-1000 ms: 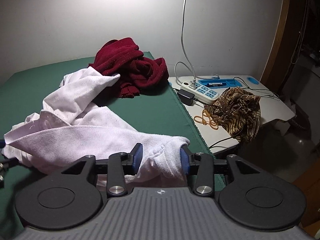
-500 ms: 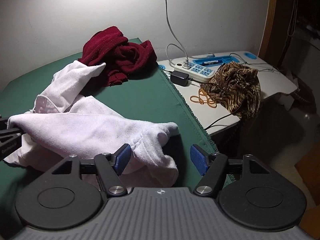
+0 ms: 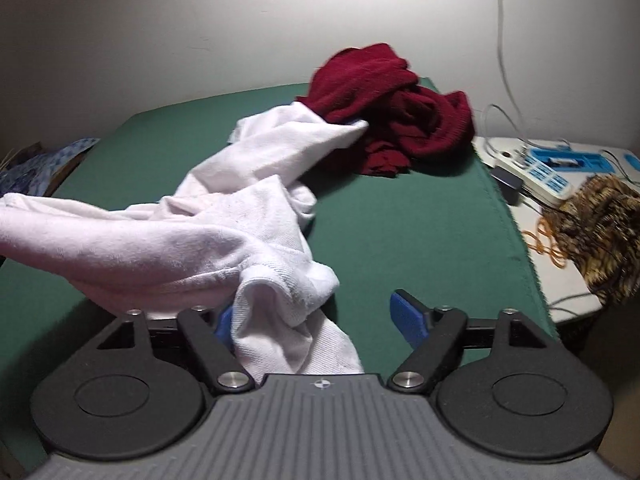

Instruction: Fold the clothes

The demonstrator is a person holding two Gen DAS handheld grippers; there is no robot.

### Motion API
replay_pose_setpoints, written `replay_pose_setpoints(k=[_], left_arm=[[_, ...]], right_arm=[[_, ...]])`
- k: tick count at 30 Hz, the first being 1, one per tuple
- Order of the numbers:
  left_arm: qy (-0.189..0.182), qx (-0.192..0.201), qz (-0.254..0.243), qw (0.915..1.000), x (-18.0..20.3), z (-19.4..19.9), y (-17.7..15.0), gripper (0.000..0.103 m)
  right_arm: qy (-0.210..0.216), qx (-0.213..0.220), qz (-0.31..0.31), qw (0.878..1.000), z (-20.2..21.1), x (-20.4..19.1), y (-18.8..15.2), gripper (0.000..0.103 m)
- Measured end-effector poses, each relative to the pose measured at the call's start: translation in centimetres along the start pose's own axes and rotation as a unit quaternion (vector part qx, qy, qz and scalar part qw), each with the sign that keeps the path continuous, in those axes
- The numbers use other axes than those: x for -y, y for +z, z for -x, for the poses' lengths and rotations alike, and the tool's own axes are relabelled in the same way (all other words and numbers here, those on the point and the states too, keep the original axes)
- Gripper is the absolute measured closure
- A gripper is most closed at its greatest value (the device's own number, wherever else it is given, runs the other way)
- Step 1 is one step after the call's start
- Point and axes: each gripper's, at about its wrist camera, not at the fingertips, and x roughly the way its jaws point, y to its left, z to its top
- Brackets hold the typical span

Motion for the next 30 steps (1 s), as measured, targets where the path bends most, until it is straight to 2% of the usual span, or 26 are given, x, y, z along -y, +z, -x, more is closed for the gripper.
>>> replay_pose_setpoints(k=[1, 4, 7, 12, 13, 15, 16, 18, 20, 23, 24, 26, 29, 30], left_arm=[[0.011, -0.007, -0.001, 0.9999, -0.1, 0.1, -0.3, 0.091], [0.038, -0.020, -0.002, 0.9991, -0.4, 0.5, -1.2, 0.091], [0.048, -0.002, 0.024, 0.9986, -2.0, 1.3, -1.1, 0.101], [0.007, 0.010, -0.002, 0.9999, -3.6, 0.8, -1.0, 0.102], [-0.002, 0.012, -0.007, 0.9999, -3.9, 0.7, -1.0, 0.100], [-0.019, 0.017, -0.018, 0.9995, -4.5, 0.4, -0.9, 0.086], [-0.027, 0.019, -0.024, 0.9992, -4.8, 0.3, -0.9, 0.083], [-0.063, -0.004, -0.043, 0.9971, -4.6, -0.4, -2.4, 0.069], [-0.112, -0.031, -0.044, 0.9923, -4.3, -1.1, -3.8, 0.070], [-0.195, -0.061, -0.053, 0.9775, -2.9, -1.8, -5.5, 0.067], [-0.217, -0.067, -0.063, 0.9718, -2.0, -2.1, -5.8, 0.056], [-0.259, -0.077, -0.087, 0.9589, -0.1, -2.7, -6.5, 0.045], [-0.273, -0.070, -0.125, 0.9513, 3.0, -3.9, -6.6, 0.043], [-0.271, -0.068, -0.129, 0.9514, 3.7, -4.4, -6.4, 0.043]], right_arm=[[0.017, 0.006, 0.014, 1.000, -0.1, -0.9, 0.2, 0.078], [0.039, 0.031, 0.043, 0.998, 0.3, -2.8, 0.4, 0.085], [0.048, 0.058, 0.035, 0.997, 1.4, -2.8, 0.5, 0.086], [0.031, 0.111, -0.050, 0.992, 4.6, -0.9, 1.2, 0.087], [0.018, 0.125, -0.054, 0.990, 5.3, -1.2, 1.2, 0.087], [-0.008, 0.153, -0.062, 0.986, 6.8, -1.7, 1.1, 0.087], [-0.021, 0.166, -0.067, 0.984, 7.6, -2.0, 1.0, 0.087], [-0.044, 0.186, -0.076, 0.979, 8.9, -2.5, 0.7, 0.087], [-0.062, 0.184, -0.085, 0.977, 9.7, -3.2, -0.2, 0.087], [-0.090, 0.178, -0.092, 0.976, 10.9, -4.5, -1.9, 0.087], [-0.095, 0.177, -0.095, 0.975, 11.4, -4.9, -2.5, 0.087], [-0.115, 0.173, -0.094, 0.974, 12.0, -5.8, -3.5, 0.088], [-0.151, 0.164, -0.080, 0.972, 12.7, -7.0, -4.8, 0.088], [-0.163, 0.160, -0.074, 0.971, 12.7, -7.3, -5.1, 0.088]])
